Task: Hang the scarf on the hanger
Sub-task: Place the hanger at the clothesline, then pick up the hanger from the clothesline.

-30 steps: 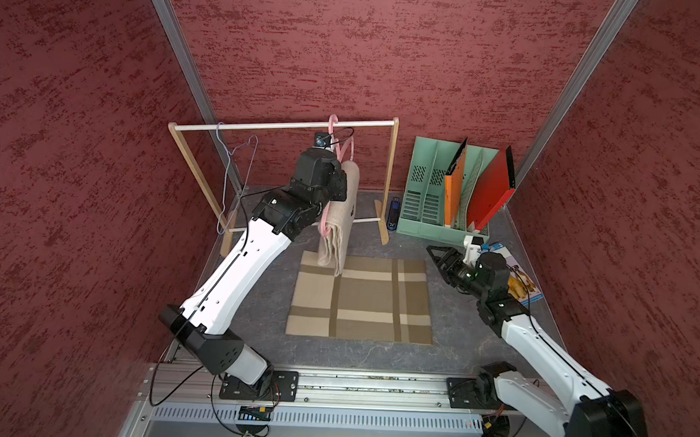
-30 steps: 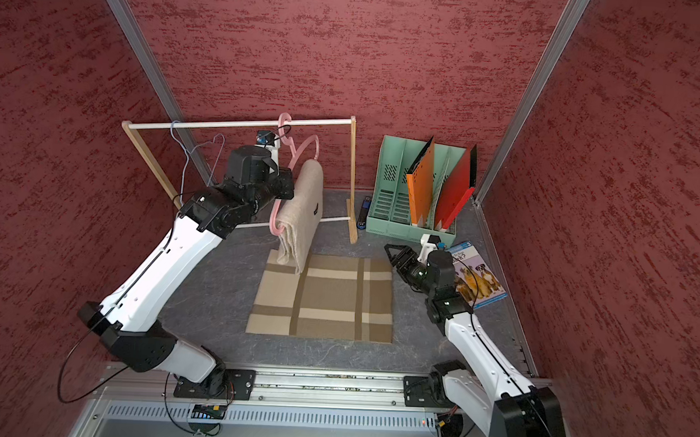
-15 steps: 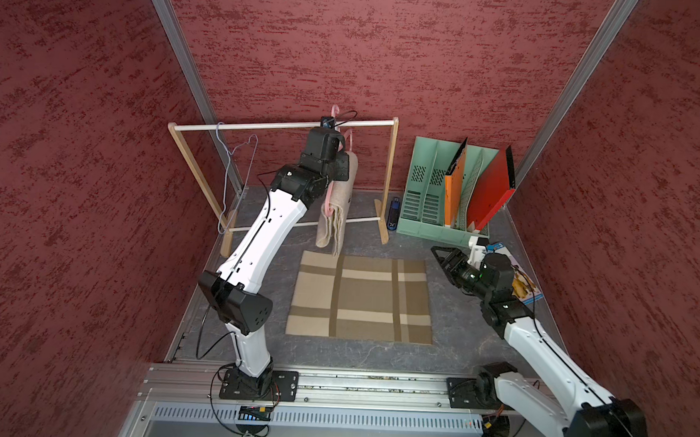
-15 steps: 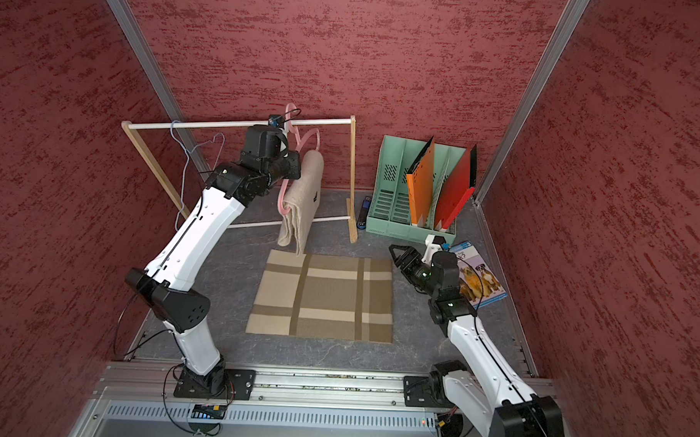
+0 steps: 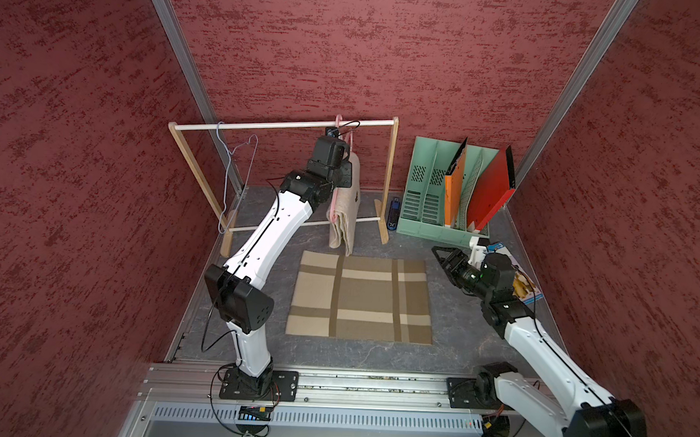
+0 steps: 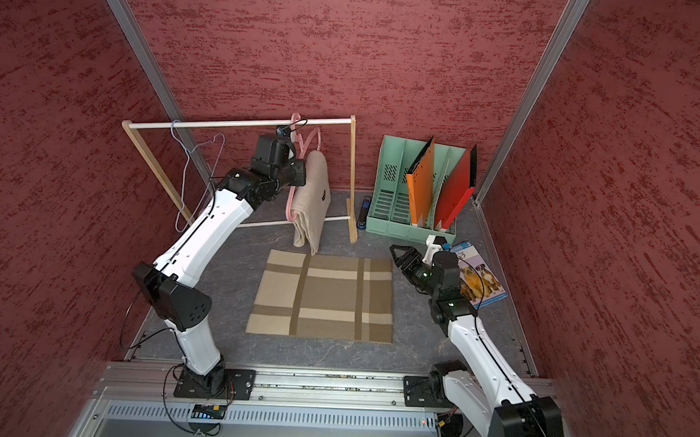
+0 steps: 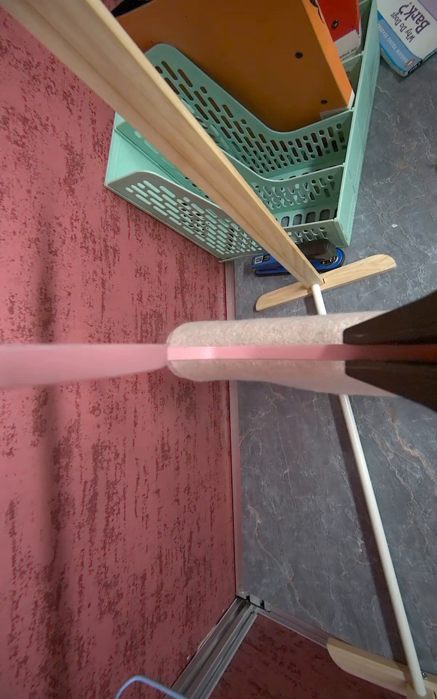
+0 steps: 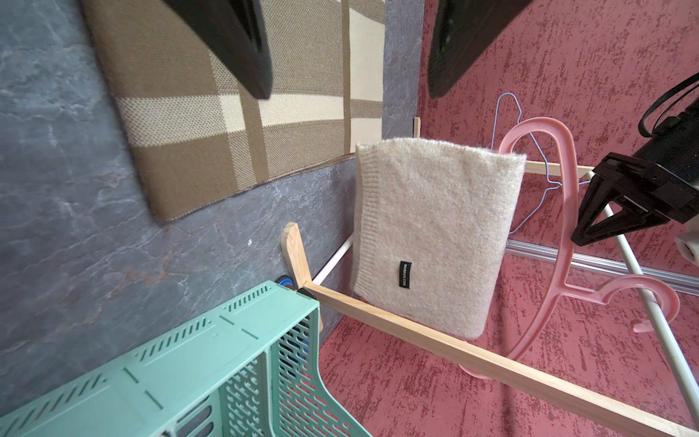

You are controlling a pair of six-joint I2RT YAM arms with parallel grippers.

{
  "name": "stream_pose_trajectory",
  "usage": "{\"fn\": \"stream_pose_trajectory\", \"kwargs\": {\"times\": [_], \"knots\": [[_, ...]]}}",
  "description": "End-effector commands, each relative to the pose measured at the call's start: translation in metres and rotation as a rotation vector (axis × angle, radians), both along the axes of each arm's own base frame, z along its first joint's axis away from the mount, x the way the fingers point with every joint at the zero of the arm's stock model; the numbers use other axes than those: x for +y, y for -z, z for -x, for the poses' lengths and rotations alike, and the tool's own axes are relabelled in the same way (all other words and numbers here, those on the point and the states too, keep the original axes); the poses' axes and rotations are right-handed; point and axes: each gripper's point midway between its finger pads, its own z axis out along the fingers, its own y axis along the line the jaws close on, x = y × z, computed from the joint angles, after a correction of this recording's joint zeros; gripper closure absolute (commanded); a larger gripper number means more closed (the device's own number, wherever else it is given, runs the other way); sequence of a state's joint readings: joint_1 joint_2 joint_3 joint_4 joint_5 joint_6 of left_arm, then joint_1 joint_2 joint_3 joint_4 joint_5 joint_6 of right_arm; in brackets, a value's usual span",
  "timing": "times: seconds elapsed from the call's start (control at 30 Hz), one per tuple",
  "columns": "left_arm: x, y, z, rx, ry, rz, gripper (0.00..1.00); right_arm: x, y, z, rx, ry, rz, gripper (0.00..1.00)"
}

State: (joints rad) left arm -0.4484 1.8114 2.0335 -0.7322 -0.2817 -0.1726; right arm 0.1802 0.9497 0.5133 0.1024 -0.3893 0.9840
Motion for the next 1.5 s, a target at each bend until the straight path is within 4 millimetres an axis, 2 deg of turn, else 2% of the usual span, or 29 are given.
{"fn": "stream_pose_trajectory", "kwargs": {"times": [0.0, 0.27, 0.43, 0.6, 0.73, 0.83, 1.0, 1.1, 1.27, 1.33, 1.47], "knots": [[0.000, -0.019, 0.013, -0.038, 0.019, 0.069, 0.75, -0.003, -0.014, 0.000, -0.034, -0.004, 0.027, 0.27], [0.008, -0.026, 0.049, -0.032, 0.053, 0.117, 0.48, -0.008, -0.018, 0.007, -0.045, -0.014, 0.094, 0.16], [0.024, -0.033, 0.093, -0.015, 0.086, 0.144, 0.30, -0.008, -0.021, 0.014, -0.045, -0.036, 0.109, 0.14], [0.058, -0.040, 0.140, 0.002, 0.067, 0.157, 0.24, -0.009, -0.023, 0.023, -0.049, -0.048, 0.128, 0.11], [0.104, -0.054, 0.171, -0.021, -0.026, 0.145, 0.21, -0.010, -0.025, 0.031, -0.055, -0.056, 0.147, 0.09], [0.133, -0.060, 0.184, -0.019, -0.084, 0.133, 0.21, -0.012, -0.028, 0.037, -0.062, -0.060, 0.155, 0.07], [0.172, -0.066, 0.182, -0.002, -0.155, 0.109, 0.19, -0.011, -0.036, 0.046, -0.084, -0.075, 0.164, 0.05], [0.203, -0.073, 0.168, -0.011, -0.230, 0.081, 0.19, -0.011, -0.039, 0.049, -0.092, -0.085, 0.176, 0.04], [0.242, -0.088, 0.138, -0.055, -0.313, 0.017, 0.17, -0.011, -0.044, 0.052, -0.097, -0.096, 0.196, 0.04], [0.254, -0.084, 0.123, -0.041, -0.325, 0.012, 0.16, -0.011, -0.044, 0.052, -0.100, -0.096, 0.202, 0.04], [0.273, -0.062, 0.090, -0.003, -0.325, 0.018, 0.17, -0.012, -0.043, 0.049, -0.099, -0.093, 0.217, 0.03]]}}
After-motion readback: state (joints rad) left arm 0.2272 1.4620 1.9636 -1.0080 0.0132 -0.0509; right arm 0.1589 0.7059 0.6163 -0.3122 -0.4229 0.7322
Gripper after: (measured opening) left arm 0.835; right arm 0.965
